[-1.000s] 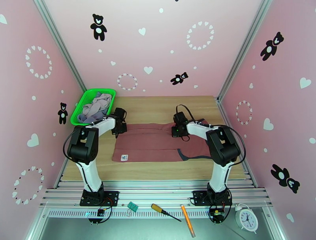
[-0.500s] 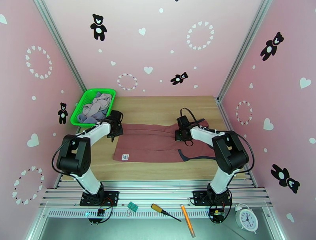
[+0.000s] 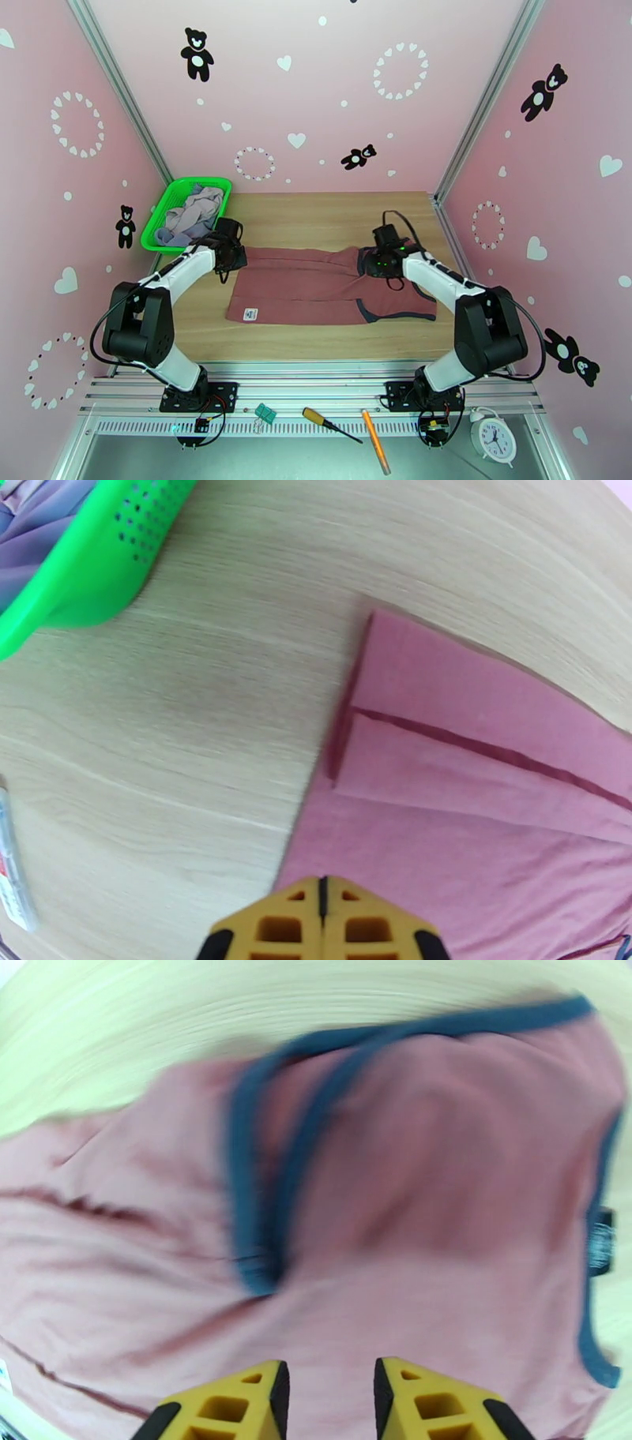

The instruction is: Fold and stack the mixed laundry pile

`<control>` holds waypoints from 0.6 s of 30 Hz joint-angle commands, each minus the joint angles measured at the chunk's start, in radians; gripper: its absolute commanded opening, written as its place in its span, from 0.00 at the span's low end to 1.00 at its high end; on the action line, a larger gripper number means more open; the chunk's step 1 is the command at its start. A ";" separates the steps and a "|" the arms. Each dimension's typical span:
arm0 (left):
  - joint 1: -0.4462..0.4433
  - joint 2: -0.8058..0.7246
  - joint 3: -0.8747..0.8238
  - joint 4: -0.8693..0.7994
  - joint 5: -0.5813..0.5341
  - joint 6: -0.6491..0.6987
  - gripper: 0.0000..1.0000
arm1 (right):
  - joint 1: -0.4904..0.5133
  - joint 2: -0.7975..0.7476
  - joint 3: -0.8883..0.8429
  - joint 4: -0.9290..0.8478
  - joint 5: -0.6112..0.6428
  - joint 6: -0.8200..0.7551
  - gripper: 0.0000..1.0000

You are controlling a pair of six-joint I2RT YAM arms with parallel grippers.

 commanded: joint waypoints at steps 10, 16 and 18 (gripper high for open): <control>0.002 -0.205 0.109 -0.114 -0.045 0.000 0.00 | -0.135 0.487 0.424 -0.167 -0.043 -0.086 0.27; 0.002 -0.317 0.057 -0.121 -0.036 -0.031 0.07 | -0.160 0.693 0.683 -0.308 -0.050 -0.120 0.27; 0.002 -0.353 0.031 -0.120 -0.031 -0.040 0.09 | -0.172 0.740 0.761 -0.335 -0.060 -0.128 0.27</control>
